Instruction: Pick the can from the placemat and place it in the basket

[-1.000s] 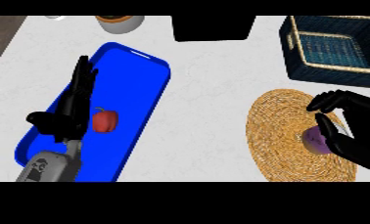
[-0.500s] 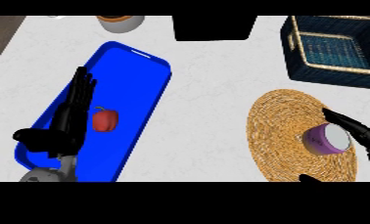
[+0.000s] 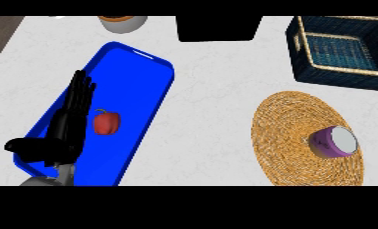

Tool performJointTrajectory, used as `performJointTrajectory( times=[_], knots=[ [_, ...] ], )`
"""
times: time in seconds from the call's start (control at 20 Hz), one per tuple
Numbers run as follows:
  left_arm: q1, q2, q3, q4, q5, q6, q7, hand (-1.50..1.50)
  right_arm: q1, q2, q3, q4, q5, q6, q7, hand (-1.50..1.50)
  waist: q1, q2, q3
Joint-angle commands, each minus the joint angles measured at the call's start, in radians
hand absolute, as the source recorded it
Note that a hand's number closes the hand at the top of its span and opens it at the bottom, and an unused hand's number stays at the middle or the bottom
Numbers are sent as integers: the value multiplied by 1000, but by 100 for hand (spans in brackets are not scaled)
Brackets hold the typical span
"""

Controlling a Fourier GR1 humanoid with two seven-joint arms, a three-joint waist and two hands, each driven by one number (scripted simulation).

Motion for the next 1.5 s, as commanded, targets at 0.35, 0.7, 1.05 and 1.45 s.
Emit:
performJointTrajectory(
  times=[0.35,0.7,1.05,1.45],
  knots=[
    [45,-25,-21,-61,-33,8,17,0,-43,-192,-191,-240,-404,359,447,-150,25,3,5],
    [-18,-59,17,-14,-48,-24,34,0,-192,-188,-143,-134,-355,465,532,-150,30,6,7],
    [8,-6,82,-89,-19,-93,98,0,-217,-31,25,-32,-103,470,473,-150,37,7,8],
    [16,-87,67,-28,-99,-90,40,0,-196,154,61,41,101,529,275,-150,29,6,8]
  ],
)
